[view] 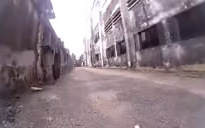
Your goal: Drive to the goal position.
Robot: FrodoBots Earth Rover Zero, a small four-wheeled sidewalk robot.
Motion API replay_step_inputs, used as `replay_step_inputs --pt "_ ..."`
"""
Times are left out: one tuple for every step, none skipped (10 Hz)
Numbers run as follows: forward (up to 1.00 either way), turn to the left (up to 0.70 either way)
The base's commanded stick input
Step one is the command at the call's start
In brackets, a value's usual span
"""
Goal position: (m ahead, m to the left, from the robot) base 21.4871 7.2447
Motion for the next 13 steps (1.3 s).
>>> replay_step_inputs --pt "1.00 0.03" --pt "1.00 0.03" --pt "1.00 0.03" --pt "1.00 0.03" --pt "1.00 0.03" --pt "1.00 0.03" --pt "1.00 0.03" --pt "1.00 0.03" --pt "1.00 0.03" --pt "1.00 0.03" --pt "1.00 0.03" --pt "1.00 0.03" --pt "1.00 0.03"
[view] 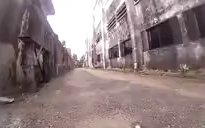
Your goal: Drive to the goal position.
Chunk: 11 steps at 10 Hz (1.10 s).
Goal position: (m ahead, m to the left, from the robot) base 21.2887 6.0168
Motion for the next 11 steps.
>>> replay_step_inputs --pt "1.00 0.03" --pt "1.00 0.03" --pt "1.00 0.03" --pt "1.00 0.03" --pt "1.00 0.03" --pt "1.00 0.03" --pt "1.00 0.03" --pt "1.00 0.03" --pt "1.00 0.03" --pt "1.00 0.03" --pt "1.00 0.03"
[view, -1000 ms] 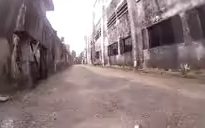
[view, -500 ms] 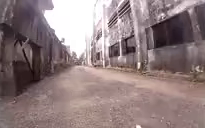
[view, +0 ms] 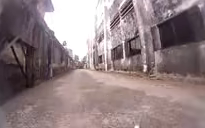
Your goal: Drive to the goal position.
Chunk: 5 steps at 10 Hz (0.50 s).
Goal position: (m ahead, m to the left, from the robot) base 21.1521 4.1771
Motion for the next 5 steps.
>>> replay_step_inputs --pt "1.00 0.03" --pt "1.00 0.03" --pt "1.00 0.03" --pt "1.00 0.03" --pt "1.00 0.43"
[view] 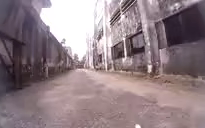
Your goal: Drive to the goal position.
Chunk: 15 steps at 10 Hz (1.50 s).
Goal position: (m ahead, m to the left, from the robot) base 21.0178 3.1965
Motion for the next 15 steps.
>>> replay_step_inputs --pt "1.00 0.43" --pt "1.00 0.17" --pt "1.00 0.39" --pt "1.00 0.26" --pt "1.00 0.06" --pt "1.00 0.06" --pt "1.00 0.42" --pt "1.00 0.20" --pt "1.00 0.03" --pt "1.00 0.03" --pt "1.00 0.43" --pt "1.00 0.43" --pt "1.00 0.29" --pt "1.00 0.07" --pt "1.00 0.03"
